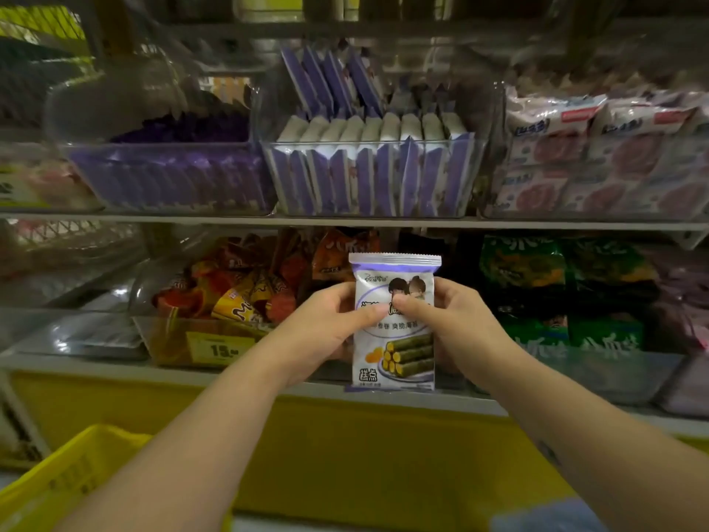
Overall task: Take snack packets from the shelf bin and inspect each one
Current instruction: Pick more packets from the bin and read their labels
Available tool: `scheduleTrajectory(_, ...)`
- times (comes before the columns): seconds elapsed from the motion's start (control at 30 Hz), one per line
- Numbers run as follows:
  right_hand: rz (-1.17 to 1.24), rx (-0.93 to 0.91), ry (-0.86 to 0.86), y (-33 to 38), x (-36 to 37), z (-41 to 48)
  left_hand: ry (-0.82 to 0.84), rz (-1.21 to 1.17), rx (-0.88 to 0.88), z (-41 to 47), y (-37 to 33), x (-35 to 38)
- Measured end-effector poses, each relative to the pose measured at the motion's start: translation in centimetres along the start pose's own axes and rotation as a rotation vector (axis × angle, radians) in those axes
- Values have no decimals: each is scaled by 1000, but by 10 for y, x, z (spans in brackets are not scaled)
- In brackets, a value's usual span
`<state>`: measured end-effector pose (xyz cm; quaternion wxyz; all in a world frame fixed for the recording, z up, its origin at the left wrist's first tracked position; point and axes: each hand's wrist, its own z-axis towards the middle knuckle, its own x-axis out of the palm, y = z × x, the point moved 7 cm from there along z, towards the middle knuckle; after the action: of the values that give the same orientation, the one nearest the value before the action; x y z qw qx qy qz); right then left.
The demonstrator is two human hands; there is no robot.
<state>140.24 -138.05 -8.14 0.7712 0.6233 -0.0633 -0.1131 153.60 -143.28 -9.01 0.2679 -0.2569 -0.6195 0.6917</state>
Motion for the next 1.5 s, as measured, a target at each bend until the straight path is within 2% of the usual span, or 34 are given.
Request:
scheduleTrajectory(0.2,-63,27,76,-28,3,5,-182,-121,49,11,19,-8)
scheduleTrajectory(0.53,270,89,89,-28,-4,10,-162,-310,11,20,27,-3)
scheduleTrajectory(0.67,272,83,7,-30,-10,10,-227,-306,-24,20,34,-4)
scheduleTrajectory(0.93,204,103,-82,-32,-14,9,-187,-248,-6,16,33,-1)
scheduleTrajectory(1.13,239,113,-58,-35,-11,8,-219,-360,13,16,34,-3)
scheduleTrajectory(1.23,223,118,34,-34,-9,10,-232,-361,17,16,34,-6)
scheduleTrajectory(1.3,178,138,185,-32,-3,8,-246,-386,24,15,32,-9)
scheduleTrajectory(1.4,91,264,407,-37,4,-2,-252,-447,17,15,30,-13)
scheduleTrajectory(1.5,96,352,450,-41,3,-8,-198,-467,-48,15,33,-12)
